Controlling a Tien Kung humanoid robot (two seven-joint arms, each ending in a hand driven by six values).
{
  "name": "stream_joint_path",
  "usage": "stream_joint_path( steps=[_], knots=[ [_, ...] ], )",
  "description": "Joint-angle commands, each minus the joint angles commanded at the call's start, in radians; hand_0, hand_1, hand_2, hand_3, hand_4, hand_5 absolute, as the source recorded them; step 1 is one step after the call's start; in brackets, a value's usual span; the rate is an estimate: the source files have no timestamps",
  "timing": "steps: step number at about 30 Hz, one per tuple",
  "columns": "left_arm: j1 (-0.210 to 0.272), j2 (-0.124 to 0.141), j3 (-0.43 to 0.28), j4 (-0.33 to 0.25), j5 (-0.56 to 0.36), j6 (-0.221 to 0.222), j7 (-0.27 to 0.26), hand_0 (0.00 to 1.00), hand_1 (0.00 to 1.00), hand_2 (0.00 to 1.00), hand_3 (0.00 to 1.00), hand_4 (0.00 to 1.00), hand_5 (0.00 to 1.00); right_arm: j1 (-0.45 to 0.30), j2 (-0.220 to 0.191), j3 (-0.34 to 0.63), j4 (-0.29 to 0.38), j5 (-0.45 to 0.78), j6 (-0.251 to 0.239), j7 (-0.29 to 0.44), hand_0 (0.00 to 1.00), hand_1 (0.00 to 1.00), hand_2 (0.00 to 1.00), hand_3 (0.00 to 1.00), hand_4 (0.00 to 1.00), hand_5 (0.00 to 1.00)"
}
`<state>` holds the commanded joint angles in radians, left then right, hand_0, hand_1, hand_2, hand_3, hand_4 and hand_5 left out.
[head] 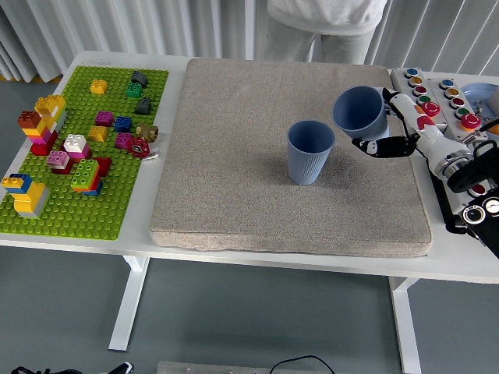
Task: Pick cup pour cup place
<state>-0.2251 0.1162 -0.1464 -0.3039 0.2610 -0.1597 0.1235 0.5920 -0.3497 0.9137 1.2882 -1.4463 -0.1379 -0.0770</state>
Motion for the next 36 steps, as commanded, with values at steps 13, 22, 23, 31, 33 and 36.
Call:
stream_joint_path(
  steps=[13,22,23,31,33,36],
  knots=[
    [-0.003,0.000,0.002,0.000,-0.001,0.000,-0.002,0.779,0.820,0.837,0.763,0.498,0.998,0.006,-0.001,-0.018,0.020,-0.095,-0.023,-0.016,0.811,0.732,0.656,0.735,0.734,0.139],
    [-0.003,0.001,0.001,0.001,-0.001,0.000,-0.002,0.779,0.820,0.837,0.763,0.498,0.998,0.008,0.007,-0.026,0.035,-0.186,-0.037,-0.036,0.811,0.732,0.656,0.735,0.733,0.138],
    [-0.004,0.001,0.001,0.001,-0.001,0.000,-0.002,0.779,0.820,0.837,0.763,0.498,0.998,0.009,0.008,-0.028,0.036,-0.198,-0.039,-0.038,0.811,0.733,0.656,0.735,0.732,0.138],
    [-0.003,0.001,-0.001,0.001,0.002,0.000,0.000,0.779,0.820,0.837,0.763,0.498,0.998,0.010,0.013,-0.040,0.041,-0.269,-0.049,-0.053,0.811,0.732,0.656,0.735,0.731,0.139],
    [-0.002,0.001,-0.002,0.000,0.002,0.000,0.000,0.779,0.820,0.837,0.763,0.498,0.998,0.011,0.015,-0.043,0.042,-0.289,-0.048,-0.059,0.811,0.732,0.656,0.735,0.731,0.139],
    [0.000,0.002,-0.003,0.000,0.004,0.000,0.001,0.780,0.820,0.837,0.763,0.498,0.998,0.013,0.020,-0.050,0.044,-0.318,-0.049,-0.068,0.812,0.732,0.656,0.736,0.730,0.139]
  ],
)
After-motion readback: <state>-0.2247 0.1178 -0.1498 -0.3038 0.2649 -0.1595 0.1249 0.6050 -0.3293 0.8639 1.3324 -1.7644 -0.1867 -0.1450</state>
